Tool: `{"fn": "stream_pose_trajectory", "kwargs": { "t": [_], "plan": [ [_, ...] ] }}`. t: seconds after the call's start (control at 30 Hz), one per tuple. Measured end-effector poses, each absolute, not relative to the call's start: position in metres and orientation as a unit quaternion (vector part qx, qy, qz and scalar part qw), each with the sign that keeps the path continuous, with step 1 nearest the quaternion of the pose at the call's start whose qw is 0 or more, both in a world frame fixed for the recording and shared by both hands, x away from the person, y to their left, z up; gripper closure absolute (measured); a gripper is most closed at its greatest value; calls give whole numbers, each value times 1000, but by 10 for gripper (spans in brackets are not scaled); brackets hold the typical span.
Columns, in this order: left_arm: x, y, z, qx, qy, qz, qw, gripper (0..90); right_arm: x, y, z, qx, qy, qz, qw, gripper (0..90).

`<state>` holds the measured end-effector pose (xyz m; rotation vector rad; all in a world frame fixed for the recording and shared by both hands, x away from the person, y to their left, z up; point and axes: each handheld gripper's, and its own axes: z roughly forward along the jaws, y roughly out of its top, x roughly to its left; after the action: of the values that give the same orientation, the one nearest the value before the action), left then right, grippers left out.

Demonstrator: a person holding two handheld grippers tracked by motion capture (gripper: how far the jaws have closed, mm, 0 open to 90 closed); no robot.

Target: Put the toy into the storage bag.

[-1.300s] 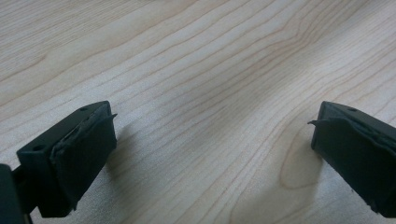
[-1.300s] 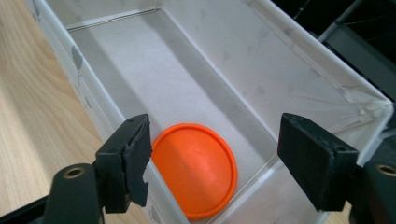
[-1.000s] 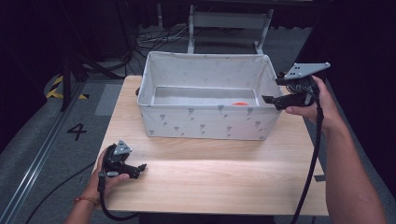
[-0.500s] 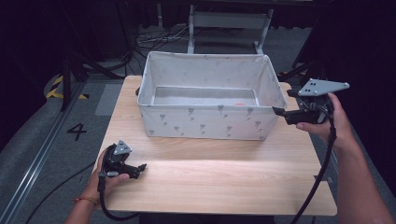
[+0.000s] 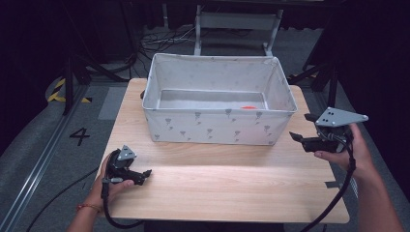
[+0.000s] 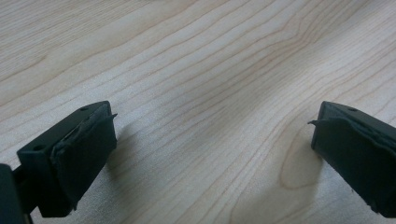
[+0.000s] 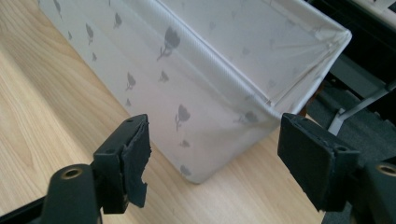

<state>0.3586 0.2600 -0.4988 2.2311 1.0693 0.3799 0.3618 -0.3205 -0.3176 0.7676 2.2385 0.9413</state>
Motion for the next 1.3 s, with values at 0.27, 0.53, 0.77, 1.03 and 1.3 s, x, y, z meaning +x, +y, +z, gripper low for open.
{"fn": "stream_pose_trajectory", "kwargs": {
  "t": [0.27, 0.53, 0.77, 1.03, 1.3],
  "plan": [
    [359, 260, -499, 846, 406, 144, 314, 4, 359, -331, -344, 298, 847, 342, 276, 260],
    [359, 260, -499, 846, 406, 144, 314, 3, 361, -334, -384, 312, 860, 313, 256, 258],
    [359, 260, -499, 846, 406, 144, 314, 3, 360, -338, -415, 327, 864, 298, 240, 256],
    [359, 260, -499, 846, 406, 144, 314, 3, 355, -343, -444, 341, 866, 291, 221, 246],
    [359, 260, -499, 846, 406, 144, 314, 3, 349, -347, -460, 351, 862, 299, 210, 241]
  ]
}}
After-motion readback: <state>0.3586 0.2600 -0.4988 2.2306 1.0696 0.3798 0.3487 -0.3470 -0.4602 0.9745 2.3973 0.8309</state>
